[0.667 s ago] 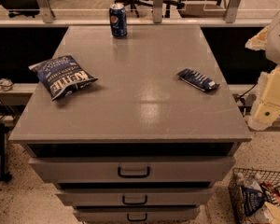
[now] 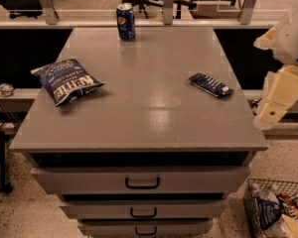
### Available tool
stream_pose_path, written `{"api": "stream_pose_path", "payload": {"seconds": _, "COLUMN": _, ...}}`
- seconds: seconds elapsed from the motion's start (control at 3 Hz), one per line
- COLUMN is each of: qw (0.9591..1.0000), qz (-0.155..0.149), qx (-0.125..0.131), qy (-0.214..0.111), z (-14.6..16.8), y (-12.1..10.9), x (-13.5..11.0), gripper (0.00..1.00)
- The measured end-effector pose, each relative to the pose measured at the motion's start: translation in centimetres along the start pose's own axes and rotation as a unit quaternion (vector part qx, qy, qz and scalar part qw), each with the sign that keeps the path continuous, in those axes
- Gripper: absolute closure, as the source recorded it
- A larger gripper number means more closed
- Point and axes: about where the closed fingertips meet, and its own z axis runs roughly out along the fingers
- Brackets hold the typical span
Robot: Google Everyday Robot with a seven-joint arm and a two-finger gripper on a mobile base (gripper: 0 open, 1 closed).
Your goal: Pick rxbar blueberry
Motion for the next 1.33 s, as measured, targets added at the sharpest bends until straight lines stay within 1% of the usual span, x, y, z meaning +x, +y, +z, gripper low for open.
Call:
{"api": "stream_pose_path", "payload": {"seconds": 0.33, "qw": 0.9996, "qz": 0.006, "qx": 0.018, "qy": -0.023, "z": 2.4, "y": -3.8, "x": -0.5, "gripper": 0.0}}
{"api": "stream_pose_path", "payload": {"seconds": 0.67, "qw": 0.9978, "qz": 0.024, "qx": 0.033, "qy": -0.052, "z": 5.8, "y": -8.3, "x": -0.4, "gripper": 0.0}}
{"api": "stream_pose_path", "payload": {"seconds": 1.0, "qw": 0.9921, "qz": 0.077, "qx": 0.016, "qy": -0.098, "z": 11.8, "y": -12.5, "x": 0.5, "gripper": 0.0}}
{"api": "stream_pose_path", "payload": {"seconds": 1.33, "qw": 0.9886, "qz": 0.092, "qx": 0.001, "qy": -0.119, "z": 14.1, "y": -13.2, "x": 0.0, "gripper": 0.0}}
